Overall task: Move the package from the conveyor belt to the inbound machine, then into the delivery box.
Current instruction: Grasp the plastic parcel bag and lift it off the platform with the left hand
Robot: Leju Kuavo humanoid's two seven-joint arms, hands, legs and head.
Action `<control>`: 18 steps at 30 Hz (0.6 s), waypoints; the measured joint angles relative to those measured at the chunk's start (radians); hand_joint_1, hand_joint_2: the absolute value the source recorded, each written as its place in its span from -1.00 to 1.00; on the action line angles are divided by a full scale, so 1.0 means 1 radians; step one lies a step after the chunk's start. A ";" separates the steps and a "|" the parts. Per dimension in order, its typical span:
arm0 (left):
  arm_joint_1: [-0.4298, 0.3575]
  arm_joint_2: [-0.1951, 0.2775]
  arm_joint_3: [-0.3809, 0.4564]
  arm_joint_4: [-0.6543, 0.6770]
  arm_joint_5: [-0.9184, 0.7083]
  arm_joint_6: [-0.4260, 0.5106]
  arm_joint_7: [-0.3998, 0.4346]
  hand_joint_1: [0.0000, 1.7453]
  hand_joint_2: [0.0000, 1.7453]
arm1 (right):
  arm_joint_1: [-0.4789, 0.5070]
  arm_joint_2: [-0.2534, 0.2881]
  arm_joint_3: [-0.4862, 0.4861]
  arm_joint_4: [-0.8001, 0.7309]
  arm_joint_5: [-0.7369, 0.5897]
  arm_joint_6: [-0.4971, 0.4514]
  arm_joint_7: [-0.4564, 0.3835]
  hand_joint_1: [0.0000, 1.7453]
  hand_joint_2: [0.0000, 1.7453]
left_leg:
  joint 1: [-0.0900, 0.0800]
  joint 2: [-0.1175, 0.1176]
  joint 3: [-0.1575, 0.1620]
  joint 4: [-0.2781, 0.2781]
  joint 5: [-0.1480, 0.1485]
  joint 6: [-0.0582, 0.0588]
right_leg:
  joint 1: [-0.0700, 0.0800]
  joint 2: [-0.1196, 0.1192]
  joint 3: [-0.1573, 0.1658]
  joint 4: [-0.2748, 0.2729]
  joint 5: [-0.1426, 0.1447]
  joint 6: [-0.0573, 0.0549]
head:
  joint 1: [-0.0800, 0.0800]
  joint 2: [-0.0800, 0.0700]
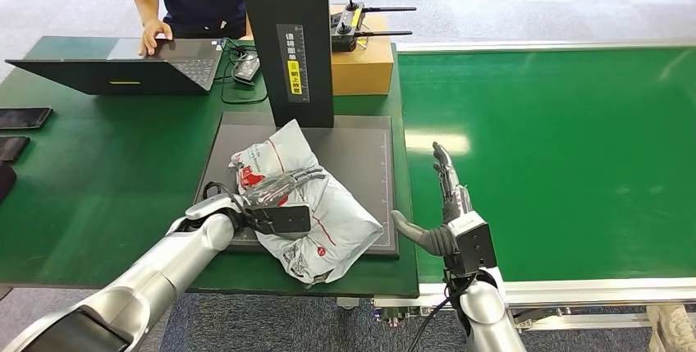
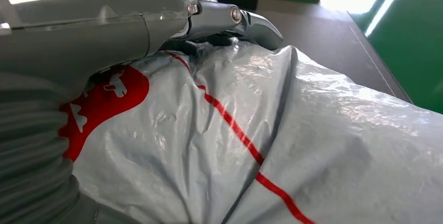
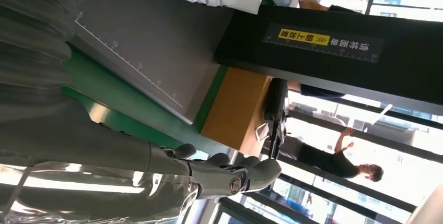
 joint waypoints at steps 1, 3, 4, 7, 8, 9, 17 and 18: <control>0.003 0.003 0.004 0.000 0.005 0.022 0.001 1.00 1.00 | -0.004 0.000 0.001 0.004 0.000 -0.002 0.002 -1.00 1.00 | 0.000 0.000 0.000 0.000 0.001 0.000 | 0.000 0.000 0.000 0.000 0.000 -0.001 | 0.000 0.000; 0.007 0.008 0.016 -0.002 0.013 0.064 0.003 1.00 1.00 | -0.011 0.000 0.005 0.009 -0.001 -0.006 0.007 -1.00 1.00 | 0.000 0.000 0.000 0.000 0.001 -0.001 | 0.000 0.000 -0.001 0.001 0.001 -0.001 | 0.000 0.000; 0.009 0.011 0.023 -0.005 0.017 0.084 0.004 1.00 1.00 | -0.013 0.001 0.006 0.010 0.000 -0.010 0.010 -1.00 1.00 | 0.000 0.000 0.000 0.000 0.002 -0.001 | 0.000 0.000 -0.001 0.001 0.001 -0.002 | 0.000 0.000; 0.021 0.025 0.049 -0.027 0.026 0.134 0.007 1.00 1.00 | -0.011 0.005 0.008 0.011 0.003 -0.023 0.015 -1.00 1.00 | 0.000 0.000 0.000 0.000 0.002 -0.002 | 0.000 0.000 -0.002 0.002 0.002 -0.002 | 0.000 0.000; 0.027 0.031 0.060 -0.039 0.028 0.146 0.007 1.00 1.00 | -0.006 0.006 0.008 0.010 0.004 -0.027 0.015 -1.00 1.00 | 0.000 0.000 0.000 0.000 0.002 -0.002 | 0.001 0.000 -0.002 0.002 0.002 -0.002 | 0.000 0.000; 0.034 0.037 0.071 -0.053 0.030 0.159 0.007 1.00 1.00 | 0.000 0.007 0.008 0.009 0.006 -0.031 0.015 -1.00 1.00 | 0.001 0.000 -0.001 0.000 0.002 -0.002 | 0.001 0.000 -0.003 0.002 0.002 -0.002 | 0.000 0.000; 0.100 0.098 0.199 -0.204 0.039 0.256 0.011 1.00 1.00 | 0.045 0.014 0.008 -0.012 0.022 -0.043 0.014 -1.00 1.00 | 0.001 0.000 -0.007 0.000 0.002 -0.002 | 0.001 0.000 -0.009 0.003 0.001 -0.003 | 0.000 0.000; 0.108 0.106 0.219 -0.225 0.041 0.264 0.011 1.00 1.00 | 0.048 0.014 0.008 -0.014 0.023 -0.044 0.014 -1.00 1.00 | 0.001 0.000 -0.008 0.000 0.002 -0.002 | 0.001 0.000 -0.009 0.003 0.001 -0.003 | 0.000 0.000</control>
